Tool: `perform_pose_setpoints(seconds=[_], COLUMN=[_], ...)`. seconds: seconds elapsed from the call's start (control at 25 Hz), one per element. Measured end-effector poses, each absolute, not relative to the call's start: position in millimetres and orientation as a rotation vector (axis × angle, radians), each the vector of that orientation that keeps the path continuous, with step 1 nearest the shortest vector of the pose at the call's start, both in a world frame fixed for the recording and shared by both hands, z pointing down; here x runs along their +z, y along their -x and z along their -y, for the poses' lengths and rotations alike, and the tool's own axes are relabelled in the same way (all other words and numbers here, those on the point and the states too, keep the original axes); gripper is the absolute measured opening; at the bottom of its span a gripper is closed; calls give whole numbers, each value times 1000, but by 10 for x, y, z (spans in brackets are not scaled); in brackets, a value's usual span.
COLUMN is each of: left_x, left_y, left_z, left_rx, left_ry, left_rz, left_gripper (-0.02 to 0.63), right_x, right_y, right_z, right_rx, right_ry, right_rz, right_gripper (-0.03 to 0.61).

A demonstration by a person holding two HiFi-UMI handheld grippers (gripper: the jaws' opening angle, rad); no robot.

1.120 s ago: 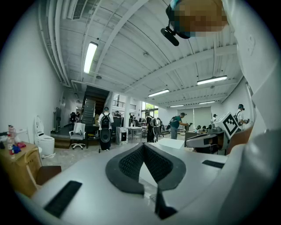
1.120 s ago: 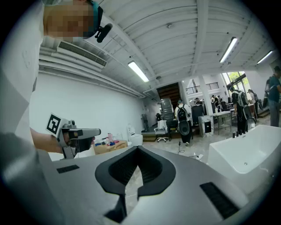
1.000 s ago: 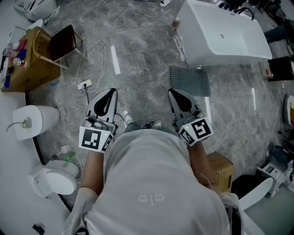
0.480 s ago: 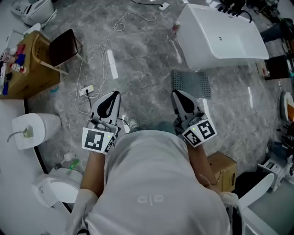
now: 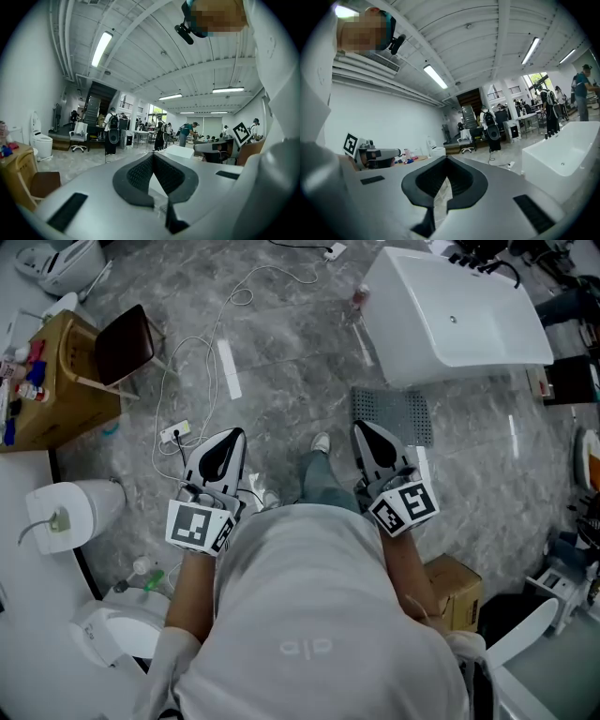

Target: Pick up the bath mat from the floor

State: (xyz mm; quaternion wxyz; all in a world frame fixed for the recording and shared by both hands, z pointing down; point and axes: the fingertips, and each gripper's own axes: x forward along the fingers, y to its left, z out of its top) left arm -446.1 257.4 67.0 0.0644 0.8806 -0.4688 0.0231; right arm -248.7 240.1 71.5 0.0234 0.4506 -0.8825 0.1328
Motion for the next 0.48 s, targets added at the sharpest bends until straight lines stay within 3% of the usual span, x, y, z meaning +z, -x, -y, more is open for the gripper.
perform_pose_setpoints(seconds=[0.48], left_x=[583], left_y=[3614], left_z=[-1189], left_rx=[117], left_ry=[-2580], left_rz=[1532], left_gripper=[15], right_x=[671], right_y=[1692], right_z=[-912], right_rx=[404], right_ry=[-1233], right_rz=[2810], right_gripper=[25])
